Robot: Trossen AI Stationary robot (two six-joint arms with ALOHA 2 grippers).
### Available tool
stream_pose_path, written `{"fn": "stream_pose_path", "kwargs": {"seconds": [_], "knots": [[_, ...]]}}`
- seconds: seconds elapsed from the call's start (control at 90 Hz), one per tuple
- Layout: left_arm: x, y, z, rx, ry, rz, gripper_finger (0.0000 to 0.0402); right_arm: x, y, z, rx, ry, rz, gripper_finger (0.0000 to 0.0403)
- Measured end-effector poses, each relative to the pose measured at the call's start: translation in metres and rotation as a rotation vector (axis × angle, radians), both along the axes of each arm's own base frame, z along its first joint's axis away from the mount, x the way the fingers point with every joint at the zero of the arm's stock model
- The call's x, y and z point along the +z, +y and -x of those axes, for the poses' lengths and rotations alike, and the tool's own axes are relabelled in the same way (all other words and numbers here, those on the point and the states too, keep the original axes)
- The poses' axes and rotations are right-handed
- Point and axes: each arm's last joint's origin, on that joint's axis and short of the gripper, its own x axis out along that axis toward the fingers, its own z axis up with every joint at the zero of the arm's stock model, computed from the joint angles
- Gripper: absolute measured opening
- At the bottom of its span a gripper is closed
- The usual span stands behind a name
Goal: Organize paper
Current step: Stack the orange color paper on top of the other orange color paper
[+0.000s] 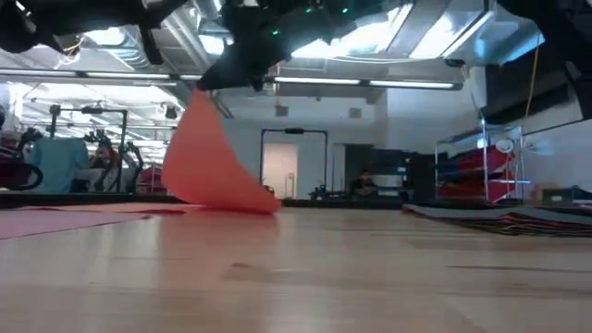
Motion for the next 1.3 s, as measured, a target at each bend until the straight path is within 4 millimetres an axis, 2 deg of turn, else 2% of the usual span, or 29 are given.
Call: {"fn": "stream_pose_path", "kwargs": {"seconds": [0.344,0.8,0.922,1.178,1.3], "knots": [[0.001,-0.001,0.005,0.015,0.004,0.006,0.0,-0.016,-0.01,-0.036,-0.005,-0.094,-0.003,0.0],[0.004,0.0,0.012,0.051,-0.028,-0.003,0.0,-0.034,-0.015,-0.053,0.039,-0.16,-0.024,0.0002],[0.004,0.0,0.013,0.051,-0.031,-0.003,0.0,-0.032,-0.02,-0.053,0.027,-0.176,-0.023,0.002],[0.004,0.0,0.013,0.051,-0.03,-0.004,0.0,-0.029,-0.034,-0.051,-0.015,-0.207,-0.014,0.0088],[0.004,-0.001,0.013,0.052,-0.023,-0.018,0.0,-0.03,-0.033,-0.048,-0.017,-0.151,-0.025,0.0088]]}}
